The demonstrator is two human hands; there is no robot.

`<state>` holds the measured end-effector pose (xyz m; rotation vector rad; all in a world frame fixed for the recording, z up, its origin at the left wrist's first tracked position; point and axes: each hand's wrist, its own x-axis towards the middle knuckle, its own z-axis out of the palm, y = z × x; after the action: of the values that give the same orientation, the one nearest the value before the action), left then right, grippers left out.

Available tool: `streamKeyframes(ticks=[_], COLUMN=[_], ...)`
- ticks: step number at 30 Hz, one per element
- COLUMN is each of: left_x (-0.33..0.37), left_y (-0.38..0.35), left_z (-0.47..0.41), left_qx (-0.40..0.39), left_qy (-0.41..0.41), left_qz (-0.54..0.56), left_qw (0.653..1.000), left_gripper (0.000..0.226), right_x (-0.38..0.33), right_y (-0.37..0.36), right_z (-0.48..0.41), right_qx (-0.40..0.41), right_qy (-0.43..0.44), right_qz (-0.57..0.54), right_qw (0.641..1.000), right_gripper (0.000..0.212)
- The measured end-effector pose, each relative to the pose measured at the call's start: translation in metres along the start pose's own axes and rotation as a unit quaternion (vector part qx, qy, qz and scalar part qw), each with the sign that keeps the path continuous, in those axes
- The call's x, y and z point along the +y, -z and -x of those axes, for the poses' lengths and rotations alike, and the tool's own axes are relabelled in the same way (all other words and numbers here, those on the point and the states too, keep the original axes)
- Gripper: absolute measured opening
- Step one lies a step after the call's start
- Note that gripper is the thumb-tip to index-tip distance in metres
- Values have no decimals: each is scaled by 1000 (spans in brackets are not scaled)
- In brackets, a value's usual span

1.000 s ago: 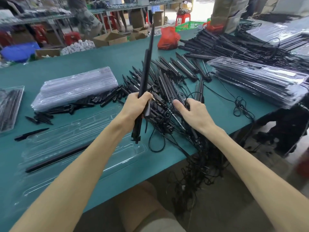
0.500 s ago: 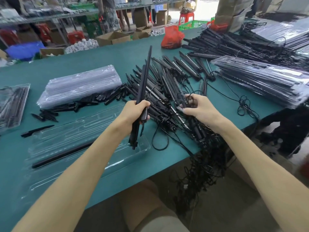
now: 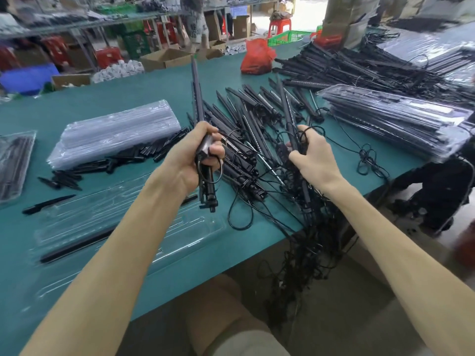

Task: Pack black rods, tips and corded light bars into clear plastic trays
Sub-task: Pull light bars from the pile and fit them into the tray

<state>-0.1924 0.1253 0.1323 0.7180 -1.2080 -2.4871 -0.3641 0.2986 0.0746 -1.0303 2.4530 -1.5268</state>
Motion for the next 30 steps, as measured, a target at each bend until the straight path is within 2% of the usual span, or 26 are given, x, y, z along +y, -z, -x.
streamKeyframes(ticks=[5, 8, 16, 19, 21, 24, 28, 30], left_x=[0, -7, 7, 7, 2, -14, -33, -35], left_y=[18, 36, 23, 22, 29, 41, 53, 56], left_z=[-4, -5, -2, -5, -9, -15, -20, -21], left_qx=[65, 95, 62, 86, 132, 191, 190, 184], left_qy=[-38, -39, -88, -84, -78, -53, -24, -15], left_qz=[-71, -61, -180, -207, -247, -325, -377, -400], left_qw=[995, 993, 978, 971, 957, 925, 906, 898], left_gripper=[20, 21, 20, 17, 14, 14, 16, 15], right_x=[3, 7, 6, 7, 8, 9, 10, 9], right_y=[5, 6, 4, 5, 5, 7, 11, 11], right_z=[4, 6, 8, 10, 10, 12, 12, 11], right_qx=[56, 74, 86, 127, 164, 164, 145, 132], right_qy=[-8, -14, -16, -47, -74, -95, -127, -134], right_qz=[-57, -63, -86, -149, -207, -273, -347, -340], right_qw=[997, 995, 992, 979, 962, 943, 918, 922], right_gripper=[51, 51, 51, 47, 45, 44, 36, 36])
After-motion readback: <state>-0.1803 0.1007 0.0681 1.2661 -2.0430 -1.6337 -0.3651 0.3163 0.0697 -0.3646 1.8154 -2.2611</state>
